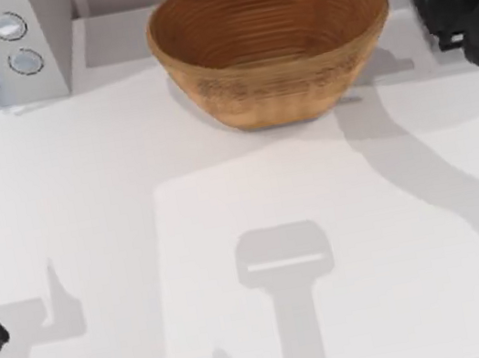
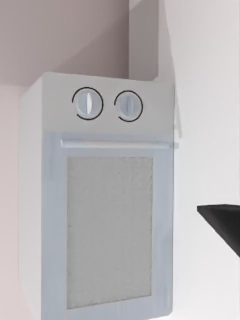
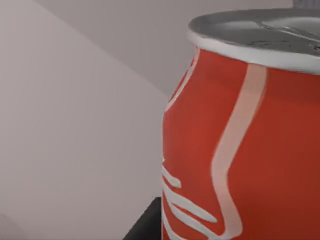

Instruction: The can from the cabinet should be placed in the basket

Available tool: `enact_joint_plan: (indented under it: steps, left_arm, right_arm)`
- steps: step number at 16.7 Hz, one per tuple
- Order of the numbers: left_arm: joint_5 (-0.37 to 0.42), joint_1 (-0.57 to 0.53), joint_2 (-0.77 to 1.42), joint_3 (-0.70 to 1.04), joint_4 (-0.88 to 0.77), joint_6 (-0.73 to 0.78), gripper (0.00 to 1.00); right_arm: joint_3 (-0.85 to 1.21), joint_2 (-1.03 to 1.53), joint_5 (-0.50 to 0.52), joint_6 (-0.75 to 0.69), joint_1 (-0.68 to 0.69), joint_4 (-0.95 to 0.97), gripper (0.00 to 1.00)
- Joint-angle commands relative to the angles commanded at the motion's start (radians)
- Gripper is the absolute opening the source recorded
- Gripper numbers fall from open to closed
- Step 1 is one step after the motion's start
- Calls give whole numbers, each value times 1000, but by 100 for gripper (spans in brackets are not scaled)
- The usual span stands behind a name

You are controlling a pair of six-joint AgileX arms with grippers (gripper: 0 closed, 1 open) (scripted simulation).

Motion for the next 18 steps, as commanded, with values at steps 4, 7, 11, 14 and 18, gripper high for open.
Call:
enact_joint_plan:
  steps: [4,7,11,14,18]
  left_arm:
    - [0,0,0,0,0,0,100]
    - [0,0,0,0,0,0,100]
    - [0,0,0,0,0,0,100]
    - [0,0,0,0,0,0,100]
    - [0,0,0,0,0,0,100]
  right_arm:
    - [185,287,91,3,90,88,0]
    - [258,393,127,3,126,124,0]
    - [271,411,133,4,132,130,0]
    - [266,417,128,6,128,128,0]
    - [312,459,115,4,114,130,0]
